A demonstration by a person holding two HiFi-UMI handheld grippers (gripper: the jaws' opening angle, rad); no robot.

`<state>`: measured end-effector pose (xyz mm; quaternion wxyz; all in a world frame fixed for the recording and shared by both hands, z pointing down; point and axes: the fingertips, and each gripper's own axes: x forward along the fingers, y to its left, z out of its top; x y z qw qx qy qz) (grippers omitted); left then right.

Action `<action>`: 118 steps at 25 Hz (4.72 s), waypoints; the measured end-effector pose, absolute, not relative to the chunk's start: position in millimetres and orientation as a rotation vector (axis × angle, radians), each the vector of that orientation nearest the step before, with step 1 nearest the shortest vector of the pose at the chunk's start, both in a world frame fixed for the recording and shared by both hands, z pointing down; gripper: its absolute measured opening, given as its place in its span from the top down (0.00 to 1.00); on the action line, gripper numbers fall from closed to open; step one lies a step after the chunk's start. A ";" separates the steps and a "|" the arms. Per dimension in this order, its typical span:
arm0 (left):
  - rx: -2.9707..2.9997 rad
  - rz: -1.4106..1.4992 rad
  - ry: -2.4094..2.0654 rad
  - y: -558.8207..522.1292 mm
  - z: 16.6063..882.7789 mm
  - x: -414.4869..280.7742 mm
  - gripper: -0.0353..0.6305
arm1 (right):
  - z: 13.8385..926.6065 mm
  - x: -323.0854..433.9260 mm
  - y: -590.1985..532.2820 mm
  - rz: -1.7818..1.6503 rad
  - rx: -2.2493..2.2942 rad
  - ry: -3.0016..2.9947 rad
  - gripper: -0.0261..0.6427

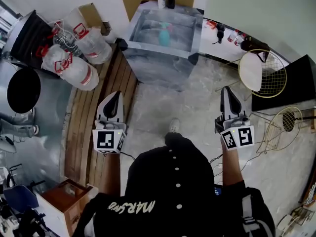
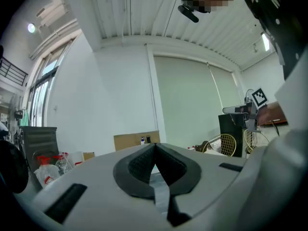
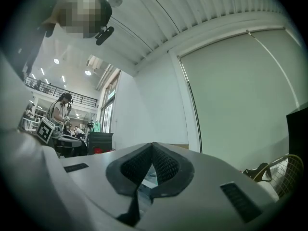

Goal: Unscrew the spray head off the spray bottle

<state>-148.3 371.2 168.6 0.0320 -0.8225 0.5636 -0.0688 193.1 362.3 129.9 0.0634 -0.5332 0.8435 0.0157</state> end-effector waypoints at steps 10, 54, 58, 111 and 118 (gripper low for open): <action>-2.535 -0.196 1.771 252.9 172.2 -123.5 0.91 | 123.5 205.0 230.9 0.064 -1.548 2.619 0.94; -3.118 -0.926 0.591 -132.8 425.1 -46.4 0.72 | 323.7 24.4 -147.3 -0.162 -0.984 3.578 0.73; -3.089 -1.127 0.454 -146.6 479.0 -30.4 0.53 | 363.7 6.4 -175.1 -0.249 -0.865 3.615 0.70; -3.021 -1.152 -0.012 -158.9 573.3 26.6 0.40 | 416.4 55.4 -168.9 -0.228 -0.936 3.747 0.57; -3.033 -1.161 0.051 -161.0 574.7 25.6 0.40 | 425.1 11.8 -149.0 -0.703 -1.437 3.309 0.63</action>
